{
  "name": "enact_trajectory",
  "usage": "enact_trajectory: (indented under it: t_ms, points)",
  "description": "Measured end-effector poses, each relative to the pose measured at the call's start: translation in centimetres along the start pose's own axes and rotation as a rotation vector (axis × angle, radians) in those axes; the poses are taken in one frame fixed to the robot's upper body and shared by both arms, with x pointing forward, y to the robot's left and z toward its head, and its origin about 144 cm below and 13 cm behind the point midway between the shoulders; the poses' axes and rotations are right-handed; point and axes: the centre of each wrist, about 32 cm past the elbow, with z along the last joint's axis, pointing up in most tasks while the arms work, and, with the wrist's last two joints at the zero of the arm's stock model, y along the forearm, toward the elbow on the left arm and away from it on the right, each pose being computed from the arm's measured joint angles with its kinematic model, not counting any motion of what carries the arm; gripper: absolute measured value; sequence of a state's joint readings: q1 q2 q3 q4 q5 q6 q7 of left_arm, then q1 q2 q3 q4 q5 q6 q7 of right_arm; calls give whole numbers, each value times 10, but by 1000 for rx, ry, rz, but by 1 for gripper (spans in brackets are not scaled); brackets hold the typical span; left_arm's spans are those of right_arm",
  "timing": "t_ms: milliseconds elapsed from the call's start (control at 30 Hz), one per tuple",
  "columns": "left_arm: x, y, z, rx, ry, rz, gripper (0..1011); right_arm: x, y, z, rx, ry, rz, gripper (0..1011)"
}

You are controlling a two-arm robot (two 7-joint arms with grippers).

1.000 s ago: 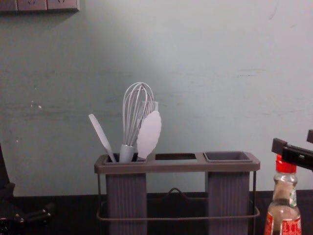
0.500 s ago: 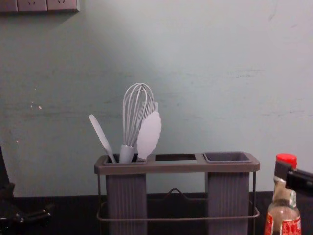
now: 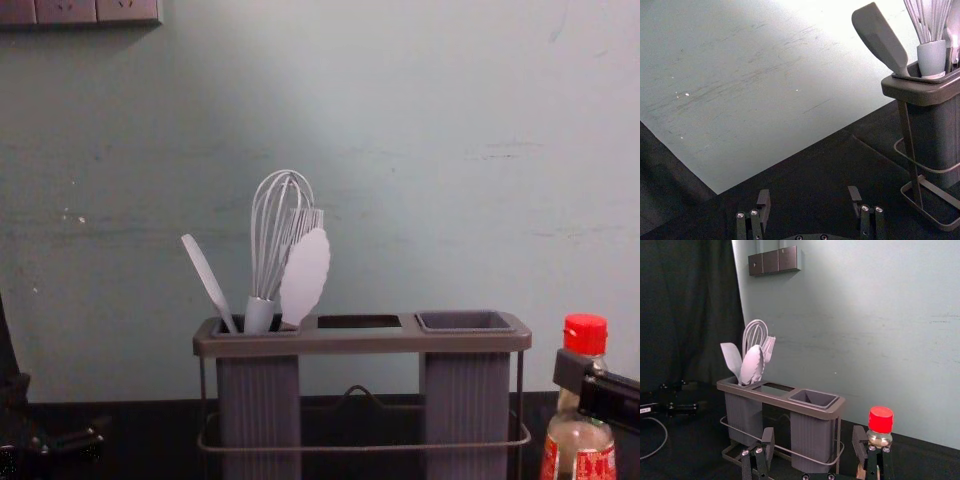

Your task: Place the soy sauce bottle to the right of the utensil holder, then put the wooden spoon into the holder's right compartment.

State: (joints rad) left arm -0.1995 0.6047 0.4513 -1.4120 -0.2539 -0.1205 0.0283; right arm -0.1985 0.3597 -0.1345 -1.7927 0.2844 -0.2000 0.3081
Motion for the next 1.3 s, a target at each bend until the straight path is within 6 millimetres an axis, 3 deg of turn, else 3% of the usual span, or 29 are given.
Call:
enact_trajectory:
  t_ms: [1300]
  points:
    - [0, 0, 0, 0, 0, 0, 1011, 2, 1, 0, -1, 0, -2, 1000]
